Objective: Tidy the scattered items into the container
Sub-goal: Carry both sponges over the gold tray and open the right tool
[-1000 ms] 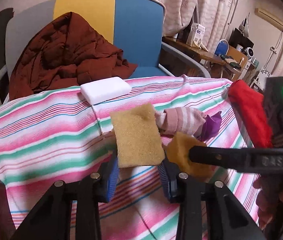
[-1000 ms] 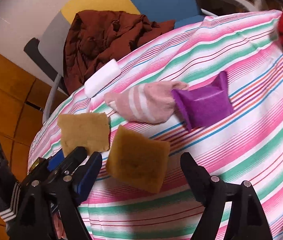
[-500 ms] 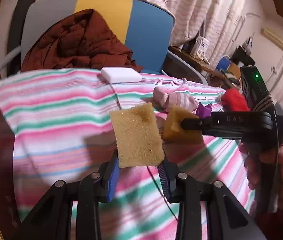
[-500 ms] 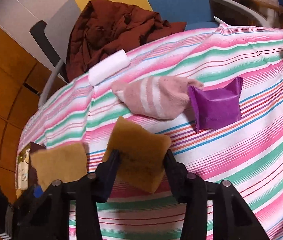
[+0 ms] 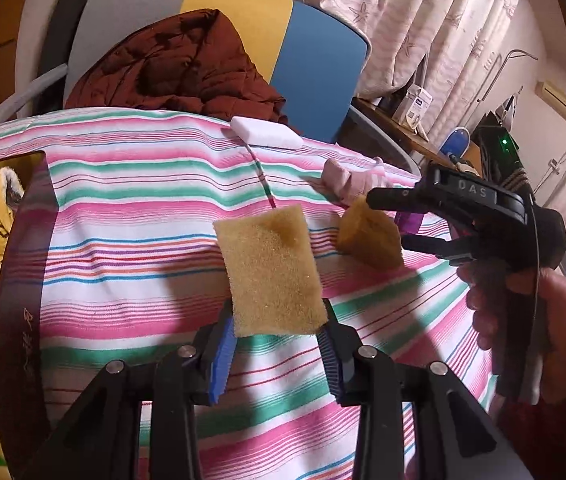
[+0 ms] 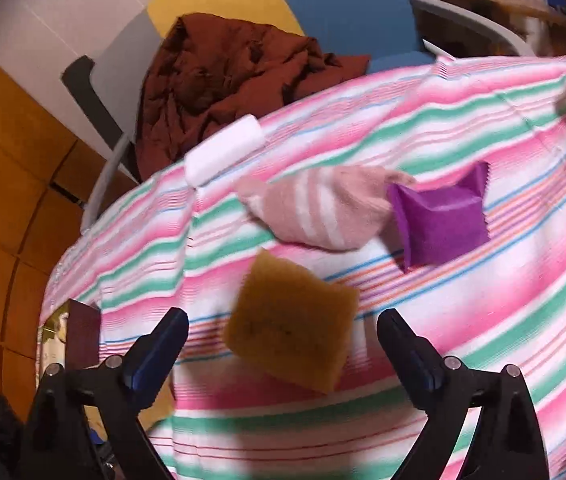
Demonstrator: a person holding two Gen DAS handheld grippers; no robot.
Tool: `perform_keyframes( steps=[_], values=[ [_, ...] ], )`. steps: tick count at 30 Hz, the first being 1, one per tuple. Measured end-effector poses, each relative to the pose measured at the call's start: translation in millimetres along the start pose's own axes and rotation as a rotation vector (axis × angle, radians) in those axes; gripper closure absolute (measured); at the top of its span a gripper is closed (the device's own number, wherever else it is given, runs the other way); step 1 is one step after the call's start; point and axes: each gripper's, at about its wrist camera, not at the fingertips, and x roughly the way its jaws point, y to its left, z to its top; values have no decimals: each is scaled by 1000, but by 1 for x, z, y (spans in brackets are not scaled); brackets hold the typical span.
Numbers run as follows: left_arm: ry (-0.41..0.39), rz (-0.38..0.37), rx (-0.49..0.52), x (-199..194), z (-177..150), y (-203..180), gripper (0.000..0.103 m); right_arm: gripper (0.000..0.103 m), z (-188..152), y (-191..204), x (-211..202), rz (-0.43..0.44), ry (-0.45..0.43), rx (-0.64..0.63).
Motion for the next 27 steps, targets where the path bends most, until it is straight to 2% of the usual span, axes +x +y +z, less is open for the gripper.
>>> perform_keyframes(
  steps=[3, 5, 7, 13, 18, 27],
  values=[
    [8, 1, -12, 6, 4, 0, 63, 8, -3, 12, 12, -97, 17, -75],
    [26, -10, -31, 10, 6, 2, 64, 32, -7, 18, 22, -135, 55, -141],
    [16, -14, -36, 8, 5, 3, 66, 37, -8, 22, 21, -154, 48, -184],
    [-11, -49, -62, -11, -2, 5, 69, 39, -7, 26, 10, -115, 16, -213],
    [-64, -69, -73, -42, -8, 8, 69, 39, -8, 27, 1, -97, -18, -209],
    [-161, -33, -88, -103, -22, 37, 69, 39, -12, 41, -15, -56, -106, -248]
  ],
)
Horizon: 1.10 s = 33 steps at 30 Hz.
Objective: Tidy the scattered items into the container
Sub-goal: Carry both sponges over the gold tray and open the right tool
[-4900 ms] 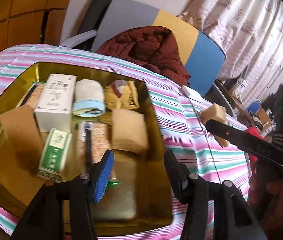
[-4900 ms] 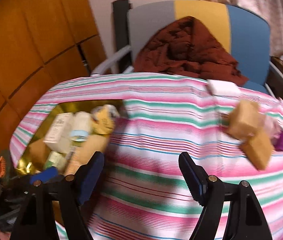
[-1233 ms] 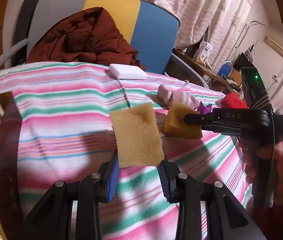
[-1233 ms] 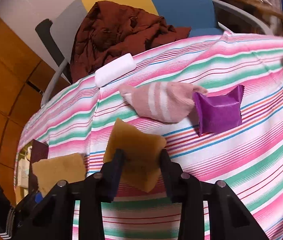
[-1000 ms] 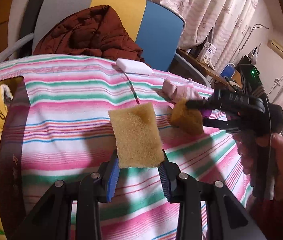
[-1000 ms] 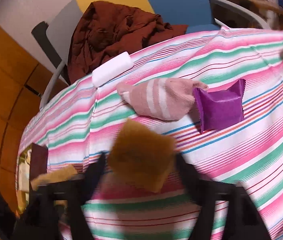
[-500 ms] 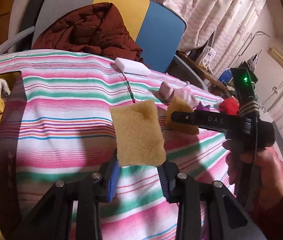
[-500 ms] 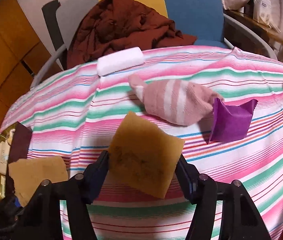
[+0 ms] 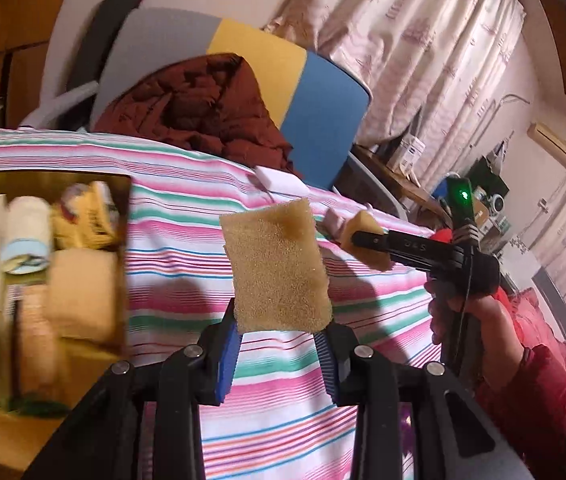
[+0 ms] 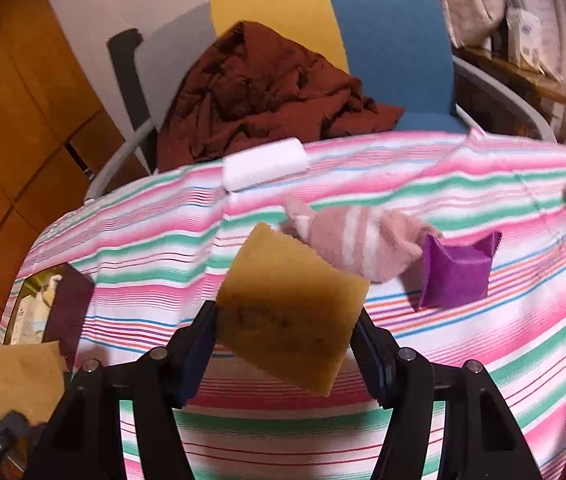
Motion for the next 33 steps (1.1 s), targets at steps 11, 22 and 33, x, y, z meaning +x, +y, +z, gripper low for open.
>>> perform_keyframes(
  steps=[11, 22, 33],
  values=[
    [-82, 96, -85, -74, -5, 66, 69, 38, -14, 67, -15, 108, -25, -220],
    [-141, 235, -204, -133, -27, 137, 69, 37, -62, 185, -48, 401, 59, -331],
    [-175, 261, -296, -163, -44, 181, 69, 37, -106, 278, -34, 498, 165, -443]
  ],
)
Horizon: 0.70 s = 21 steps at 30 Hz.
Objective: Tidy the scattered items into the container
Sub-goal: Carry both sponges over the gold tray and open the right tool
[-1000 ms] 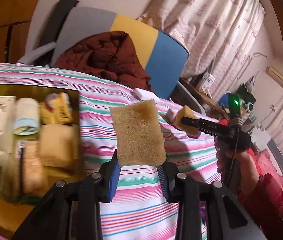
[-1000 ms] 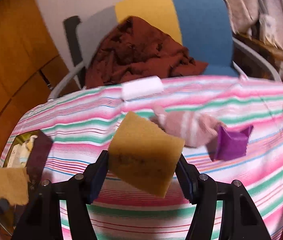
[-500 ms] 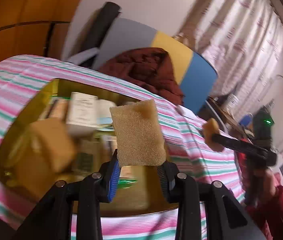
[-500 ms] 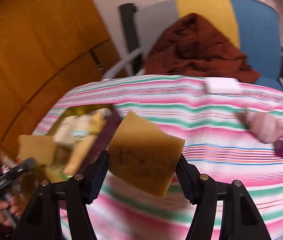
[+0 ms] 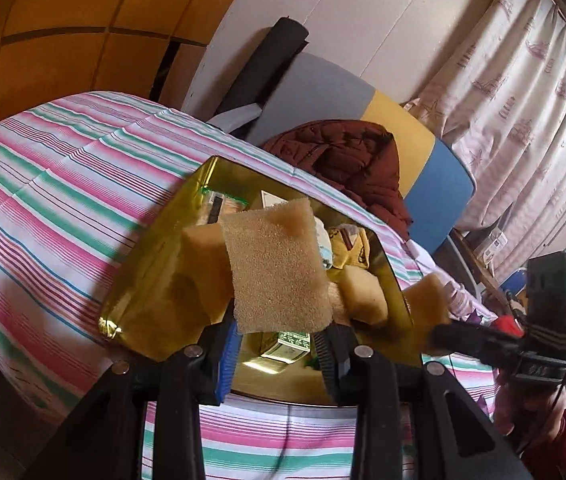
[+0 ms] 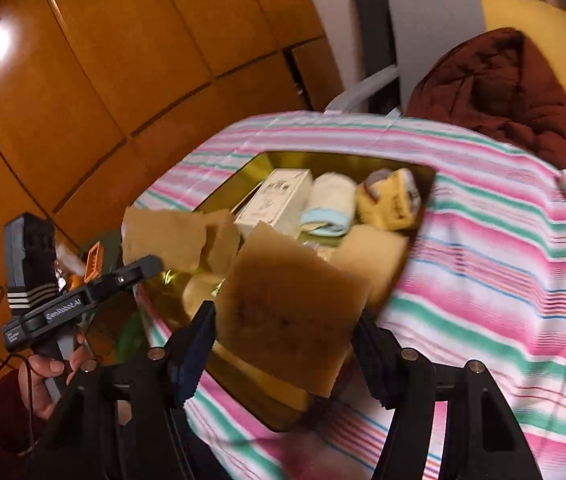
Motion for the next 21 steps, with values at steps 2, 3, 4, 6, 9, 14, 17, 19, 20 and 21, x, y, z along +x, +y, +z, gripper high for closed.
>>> perform_keyframes(
  steps=[2, 3, 4, 6, 9, 14, 17, 19, 20, 21],
  values=[
    [-8, -6, -21, -4, -1, 5, 69, 37, -1, 8, 11, 8, 32, -7],
    [-13, -12, -36, -7, -1, 9, 69, 37, -1, 11, 15, 4, 43, -11],
    [-18, -13, -44, -9, -1, 11, 69, 37, -1, 14, 20, -3, 58, -18],
    [-18, -6, -58, -11, 2, 17, 69, 37, -1, 19, 29, -4, 81, -27],
    [-32, 7, -78, -15, 7, 24, 69, 36, -1, 25, 41, -9, 107, -30],
    [-3, 12, -94, -9, 7, 29, 69, 35, -2, 22, 58, -20, 143, -6],
    [8, -21, -55, -7, 3, 18, 69, 32, 0, 23, 63, -43, 142, -17],
    [27, -55, -23, -4, -1, 7, 69, 26, 2, 26, 64, -53, 127, -19],
    [37, -64, -13, -2, -2, 4, 69, 23, 3, 25, 64, -55, 118, -5],
    [58, -75, 1, 1, -5, 1, 69, 18, 4, 24, 62, -53, 111, 9]
  ],
)
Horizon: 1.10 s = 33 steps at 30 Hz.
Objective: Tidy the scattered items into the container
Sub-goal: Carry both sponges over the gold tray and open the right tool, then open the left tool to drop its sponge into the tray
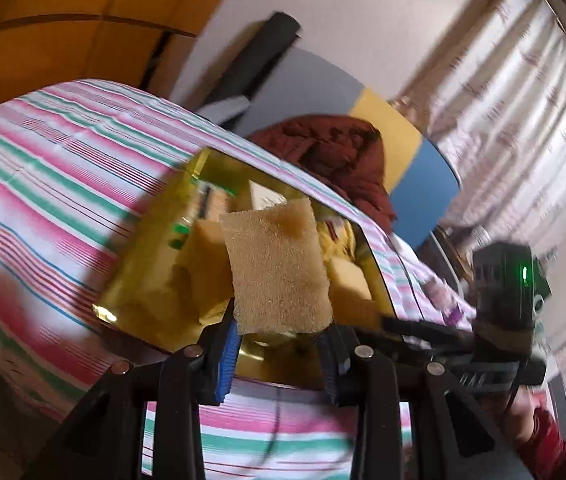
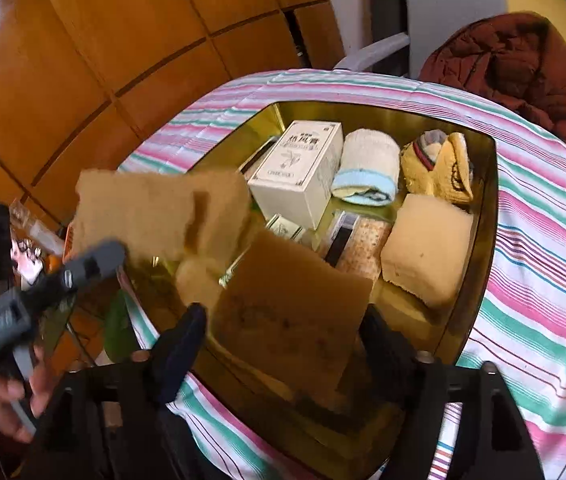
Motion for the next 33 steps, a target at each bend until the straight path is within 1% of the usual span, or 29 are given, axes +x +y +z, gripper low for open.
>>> perform_keyframes(
  steps=[2, 4, 7, 9, 14, 17, 18, 19, 20, 22, 25, 26, 28, 29, 30, 33],
  values=[
    [29, -8, 13, 6, -3, -2, 69, 16, 1, -5, -8, 21, -38, 39],
    [51, -19, 4, 9, -5, 0, 68, 7, 2, -10, -17, 22, -71, 71],
    [68, -36, -22, 11, -7, 4, 69, 5, 2, -19, -29, 29, -112, 111],
    [22, -36, -48, 2, -5, 8, 68, 5, 1, -21, -35, 33, -124, 129],
    [-82, 25, -86, -19, 6, 20, 68, 5, -7, -27, -40, 41, -132, 149],
    [-104, 78, -105, -24, 9, 28, 69, 5, -9, -28, -36, 47, -123, 151],
    [-99, 85, -109, -22, 9, 30, 69, 5, -10, -27, -36, 49, -121, 152],
    [-77, 102, -105, -19, 9, 31, 69, 5, -10, -27, -35, 52, -118, 153],
    [-58, 128, -99, -15, 9, 31, 69, 5, -10, -26, -35, 54, -119, 154],
    [-48, 162, -94, -9, 8, 32, 68, 5, -10, -26, -35, 62, -119, 153],
    [37, 217, -69, 8, 9, 31, 67, 5, -9, -26, -38, 66, -126, 147],
    [51, 236, -62, 11, 9, 29, 66, 5, -9, -26, -39, 68, -127, 146],
    [50, 256, -36, 12, 9, 22, 58, 5, -8, -26, -42, 68, -133, 145],
    [38, 258, -24, 10, 10, 18, 50, 5, -8, -26, -45, 68, -139, 144],
    [21, 258, -14, 7, 10, 13, 45, 5, -9, -27, -48, 67, -143, 145],
    [-20, 268, 7, -3, 10, 3, 45, 5, -9, -32, -60, 58, -168, 154]
  ],
)
